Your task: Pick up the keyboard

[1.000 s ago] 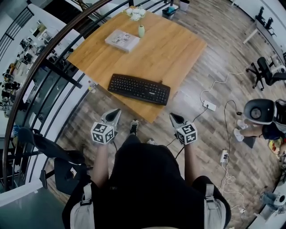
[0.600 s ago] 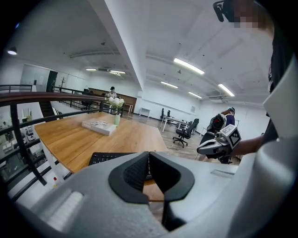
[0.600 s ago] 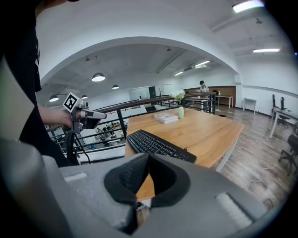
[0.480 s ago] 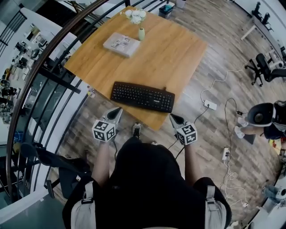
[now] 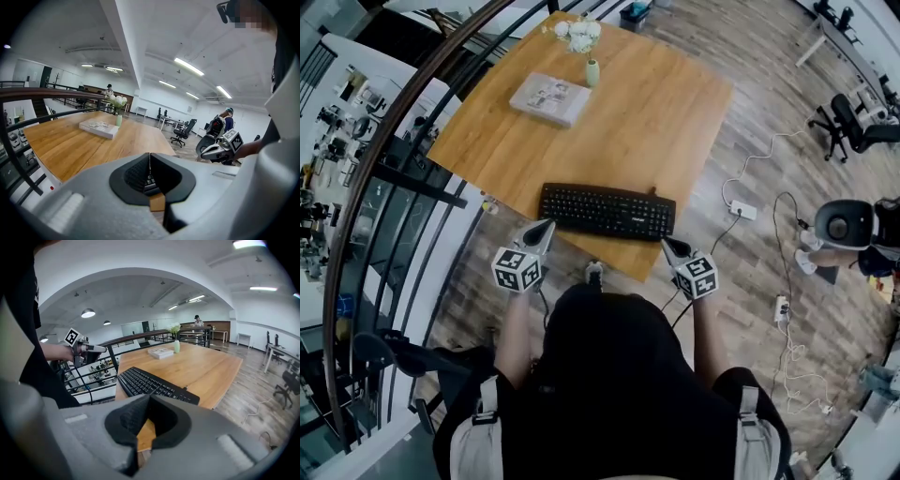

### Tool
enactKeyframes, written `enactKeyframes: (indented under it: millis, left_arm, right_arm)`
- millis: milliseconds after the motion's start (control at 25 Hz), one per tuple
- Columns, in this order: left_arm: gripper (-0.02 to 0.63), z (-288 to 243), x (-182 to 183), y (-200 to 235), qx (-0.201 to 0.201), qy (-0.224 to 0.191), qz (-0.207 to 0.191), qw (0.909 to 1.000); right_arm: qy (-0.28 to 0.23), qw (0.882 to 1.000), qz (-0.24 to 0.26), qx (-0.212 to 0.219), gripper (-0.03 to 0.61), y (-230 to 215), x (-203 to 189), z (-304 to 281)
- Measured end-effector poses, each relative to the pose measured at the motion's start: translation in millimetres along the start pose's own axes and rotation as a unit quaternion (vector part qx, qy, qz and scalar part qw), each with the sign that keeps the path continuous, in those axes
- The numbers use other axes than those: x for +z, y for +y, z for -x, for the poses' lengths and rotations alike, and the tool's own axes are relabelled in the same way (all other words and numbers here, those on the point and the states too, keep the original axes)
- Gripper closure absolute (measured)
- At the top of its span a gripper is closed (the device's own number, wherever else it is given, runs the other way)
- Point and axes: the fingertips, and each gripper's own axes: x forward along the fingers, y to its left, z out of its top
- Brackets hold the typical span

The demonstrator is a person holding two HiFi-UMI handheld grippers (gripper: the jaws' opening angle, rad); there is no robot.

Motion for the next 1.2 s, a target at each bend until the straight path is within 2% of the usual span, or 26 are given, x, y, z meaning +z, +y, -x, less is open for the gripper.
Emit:
enactKeyframes:
  millis: [240, 480, 800, 880, 1000, 1080, 1200]
  left_arm:
    - [0.600, -16, 4, 35, -0.017, 0.007, 0.000, 0.9998]
    - [0.598, -37, -11, 61, -0.040, 0.035, -0.019, 0.9984]
    - [0.594, -57, -22, 85, -0.047, 0.056, -0.008, 0.9973]
    - [0.520, -63, -25, 91, -0.038, 0.064, -0.010, 0.9972]
    - [0.494, -72, -35, 100, -0.024, 0.080, -0.018, 0.9964]
    - [0.465, -80, -41, 106, -0.015, 0.090, -0.018, 0.9956]
    - [0.403, -86, -52, 106, -0.018, 0.108, -0.012, 0.9939]
  right_arm:
    - [0.024, 0.999, -0.010, -0.022, 0.575, -5, -5, -20]
    - [0.021, 0.997, -0.043, -0.060, 0.575, -18, -18, -46]
    - [0.042, 0.991, -0.073, -0.108, 0.575, -35, -37, -43]
    - [0.038, 0.988, -0.080, -0.124, 0.574, -47, -37, -41]
    - [0.039, 0.986, -0.085, -0.138, 0.572, -63, -41, -44]
    - [0.044, 0.986, -0.086, -0.139, 0.502, -73, -43, -51]
    - [0.050, 0.984, -0.091, -0.145, 0.477, -87, -39, -55]
